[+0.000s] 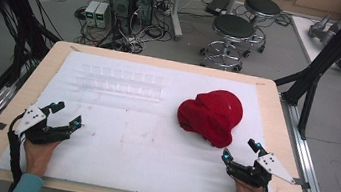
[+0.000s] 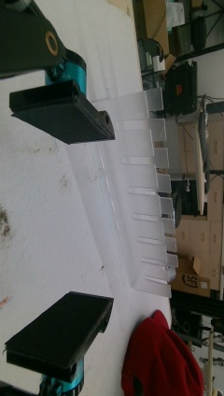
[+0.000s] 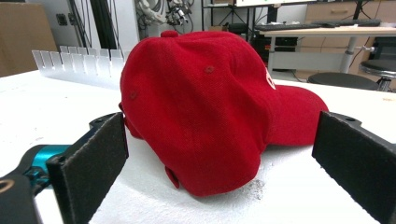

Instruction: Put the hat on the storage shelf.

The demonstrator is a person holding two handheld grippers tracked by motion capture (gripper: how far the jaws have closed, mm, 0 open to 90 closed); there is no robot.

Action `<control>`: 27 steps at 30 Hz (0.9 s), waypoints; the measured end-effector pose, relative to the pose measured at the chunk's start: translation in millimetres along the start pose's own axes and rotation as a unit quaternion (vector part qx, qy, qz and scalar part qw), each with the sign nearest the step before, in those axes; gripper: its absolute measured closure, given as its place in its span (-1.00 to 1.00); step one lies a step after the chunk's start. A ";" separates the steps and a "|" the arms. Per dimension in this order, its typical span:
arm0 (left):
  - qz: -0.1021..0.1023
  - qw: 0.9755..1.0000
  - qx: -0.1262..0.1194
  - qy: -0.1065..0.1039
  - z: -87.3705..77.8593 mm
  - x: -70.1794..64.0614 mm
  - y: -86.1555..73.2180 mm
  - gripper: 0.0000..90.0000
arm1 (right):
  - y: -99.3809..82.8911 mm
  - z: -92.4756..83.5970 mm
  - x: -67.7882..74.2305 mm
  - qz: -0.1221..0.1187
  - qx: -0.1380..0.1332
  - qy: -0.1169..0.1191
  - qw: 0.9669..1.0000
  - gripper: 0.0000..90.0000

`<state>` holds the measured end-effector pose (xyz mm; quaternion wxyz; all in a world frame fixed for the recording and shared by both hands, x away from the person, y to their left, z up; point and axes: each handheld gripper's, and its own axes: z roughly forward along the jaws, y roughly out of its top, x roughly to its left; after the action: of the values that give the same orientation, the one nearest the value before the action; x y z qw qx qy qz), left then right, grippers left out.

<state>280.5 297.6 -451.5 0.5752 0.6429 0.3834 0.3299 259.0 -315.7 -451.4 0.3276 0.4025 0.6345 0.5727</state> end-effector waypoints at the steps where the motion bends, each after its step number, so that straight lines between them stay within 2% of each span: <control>1: -0.001 1.000 0.000 0.001 0.0 0.0 0.0 -0.62 | 0.0 0.0 0.0 0.000 0.000 0.000 1.000 -0.95; 3: -0.001 1.000 0.000 0.000 -0.1 0.1 0.0 -0.62 | 0.1 0.1 0.3 0.005 0.003 0.000 1.000 -0.95; 14: 0.001 1.000 -0.001 -0.001 -0.5 0.5 -0.1 -0.63 | 1.6 3.0 -0.6 0.001 0.017 0.002 1.000 -0.95; 19: -0.001 1.000 -0.001 -0.002 -0.5 0.4 0.0 -0.63 | 3.8 5.3 -3.4 0.012 0.030 0.011 0.999 -0.95; 23: 0.000 1.000 -0.001 -0.002 -0.5 0.5 0.0 -0.63 | 11.9 7.2 -5.7 0.007 0.023 0.013 1.000 -0.95; 27: 0.000 1.000 -0.001 -0.002 -0.5 0.5 0.0 -0.63 | 28.3 13.2 -10.1 -0.008 0.044 0.026 0.999 -0.95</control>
<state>280.3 298.3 -451.5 0.5770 0.6428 0.3818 0.3287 279.0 -318.0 -425.6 0.2972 0.3965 0.6710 0.5516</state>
